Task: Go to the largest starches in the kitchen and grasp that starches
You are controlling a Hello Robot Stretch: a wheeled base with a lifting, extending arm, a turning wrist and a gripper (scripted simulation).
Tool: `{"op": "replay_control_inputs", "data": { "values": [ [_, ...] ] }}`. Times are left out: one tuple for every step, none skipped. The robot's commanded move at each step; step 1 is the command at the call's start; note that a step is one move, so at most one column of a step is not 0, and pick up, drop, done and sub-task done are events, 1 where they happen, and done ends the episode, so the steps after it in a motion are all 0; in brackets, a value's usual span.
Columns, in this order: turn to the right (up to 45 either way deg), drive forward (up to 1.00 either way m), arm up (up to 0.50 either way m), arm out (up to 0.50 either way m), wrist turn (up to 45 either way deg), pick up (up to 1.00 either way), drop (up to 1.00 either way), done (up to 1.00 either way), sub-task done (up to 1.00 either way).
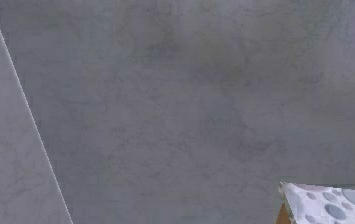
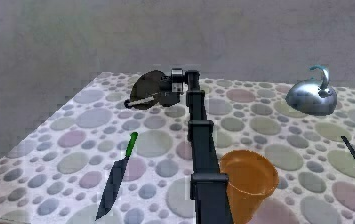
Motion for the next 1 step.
{"op": "replay_control_inputs", "data": {
  "values": [
    [0.0, 0.00, 0.10, 0.00, 0.0, 0.00, 0.00, 0.00, 0.00]
  ]
}}
